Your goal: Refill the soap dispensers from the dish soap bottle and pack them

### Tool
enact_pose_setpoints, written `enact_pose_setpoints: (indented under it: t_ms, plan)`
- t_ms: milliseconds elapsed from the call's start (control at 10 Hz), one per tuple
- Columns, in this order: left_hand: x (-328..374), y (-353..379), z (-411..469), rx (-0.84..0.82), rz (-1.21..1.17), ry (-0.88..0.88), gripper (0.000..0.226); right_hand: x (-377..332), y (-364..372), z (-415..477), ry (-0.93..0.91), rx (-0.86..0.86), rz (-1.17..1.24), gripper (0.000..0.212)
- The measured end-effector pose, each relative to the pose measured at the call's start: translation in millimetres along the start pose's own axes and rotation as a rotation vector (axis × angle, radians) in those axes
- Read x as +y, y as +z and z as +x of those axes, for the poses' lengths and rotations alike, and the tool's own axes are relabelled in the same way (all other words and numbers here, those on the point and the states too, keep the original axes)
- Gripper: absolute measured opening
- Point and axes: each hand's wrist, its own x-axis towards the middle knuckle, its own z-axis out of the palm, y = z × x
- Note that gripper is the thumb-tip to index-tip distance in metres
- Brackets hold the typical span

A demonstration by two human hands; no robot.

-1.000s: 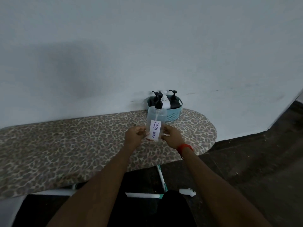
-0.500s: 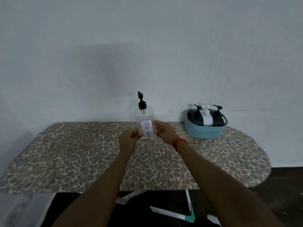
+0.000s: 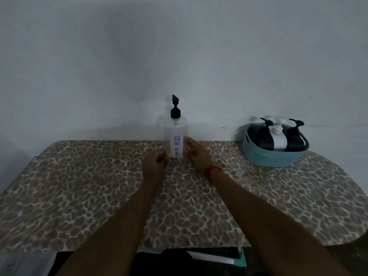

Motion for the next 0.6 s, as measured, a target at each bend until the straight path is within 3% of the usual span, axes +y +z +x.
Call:
enact_pose_setpoints:
  t_ms: [100,500,600]
  plan:
    - [-6,9,-2,0.017,0.054,0.015,0.014,1,4,-8,0.002,0.061,0.03,0.052]
    - [-1,3,-5,-0.008,-0.022,0.022,0.016,-4,-4,-15,0.025,0.037,0.023,0.055]
    - [1,0,-16,-0.016,0.067,0.015,0.021,-9,-17,-27,0.058,0.14,0.006,0.054]
